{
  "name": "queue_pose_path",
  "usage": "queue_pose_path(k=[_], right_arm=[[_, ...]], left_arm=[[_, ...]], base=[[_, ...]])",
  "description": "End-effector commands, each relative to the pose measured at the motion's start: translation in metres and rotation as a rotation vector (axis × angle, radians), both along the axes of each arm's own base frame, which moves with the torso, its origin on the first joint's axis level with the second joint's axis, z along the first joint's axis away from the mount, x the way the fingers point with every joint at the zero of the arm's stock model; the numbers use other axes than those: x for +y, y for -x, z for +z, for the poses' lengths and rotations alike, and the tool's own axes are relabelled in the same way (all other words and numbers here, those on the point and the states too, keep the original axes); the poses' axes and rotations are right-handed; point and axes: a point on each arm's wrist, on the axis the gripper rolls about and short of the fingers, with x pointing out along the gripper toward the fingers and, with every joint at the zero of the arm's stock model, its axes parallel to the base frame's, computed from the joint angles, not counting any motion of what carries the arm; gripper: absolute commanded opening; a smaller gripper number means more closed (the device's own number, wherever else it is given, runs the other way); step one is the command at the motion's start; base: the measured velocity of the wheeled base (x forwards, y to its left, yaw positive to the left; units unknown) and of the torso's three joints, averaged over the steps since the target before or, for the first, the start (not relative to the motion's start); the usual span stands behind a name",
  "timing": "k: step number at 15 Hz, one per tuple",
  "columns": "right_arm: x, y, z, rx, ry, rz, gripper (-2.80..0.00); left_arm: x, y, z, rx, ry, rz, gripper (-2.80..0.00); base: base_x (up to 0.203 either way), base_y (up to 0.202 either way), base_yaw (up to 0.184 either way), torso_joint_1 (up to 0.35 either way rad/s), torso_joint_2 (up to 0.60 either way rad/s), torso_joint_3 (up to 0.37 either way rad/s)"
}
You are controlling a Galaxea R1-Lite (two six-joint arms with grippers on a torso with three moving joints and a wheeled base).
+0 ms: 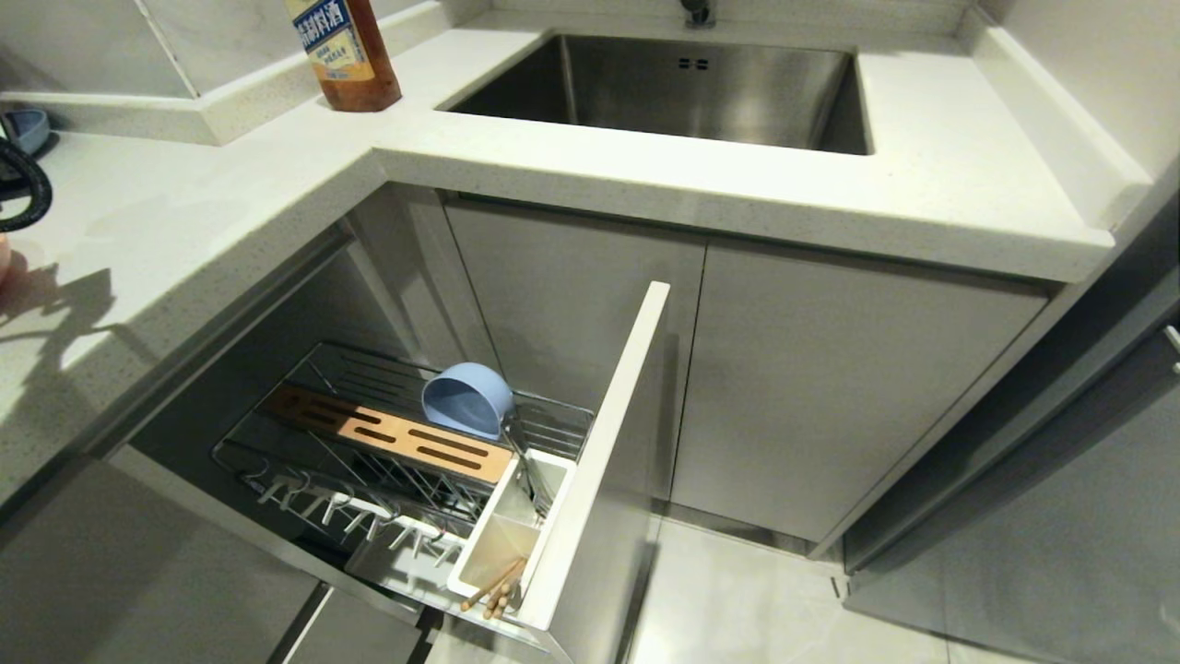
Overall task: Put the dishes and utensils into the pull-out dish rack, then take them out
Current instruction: Pick up the plate and place it in the cupboard
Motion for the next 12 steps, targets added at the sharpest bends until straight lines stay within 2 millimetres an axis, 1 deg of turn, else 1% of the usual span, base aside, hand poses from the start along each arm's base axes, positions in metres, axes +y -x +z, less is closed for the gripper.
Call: queue_pose_path(k=[1, 4, 9, 11, 12], right_arm=[[0.000, 0.000, 0.000, 0.001, -0.001, 0.000, -2.80], [0.000, 0.000, 0.000, 0.002, -0.001, 0.001, -2.80], [0.000, 0.000, 0.000, 0.002, 0.000, 0.001, -2.80], [0.000, 0.000, 0.000, 0.001, 0.001, 0.000, -2.80], [0.000, 0.000, 0.000, 0.001, 0.000, 0.000, -2.80]], left_arm=[[0.003, -0.006, -0.004, 0.025, -0.005, 0.010, 0.00], [0.007, -0.007, -0.005, 0.028, -0.005, 0.026, 0.00], [0.022, -0.009, -0.010, 0.043, 0.005, 0.085, 0.00], [0.027, -0.012, -0.017, 0.065, 0.023, 0.102, 0.00], [0.027, -0.013, -0.017, 0.045, 0.041, 0.109, 0.00]], base=[[0.000, 0.000, 0.000, 0.000, 0.00, 0.000], [0.000, 0.000, 0.000, 0.000, 0.00, 0.000], [0.000, 0.000, 0.000, 0.000, 0.00, 0.000], [0.000, 0.000, 0.000, 0.000, 0.00, 0.000], [0.000, 0.000, 0.000, 0.000, 0.00, 0.000]])
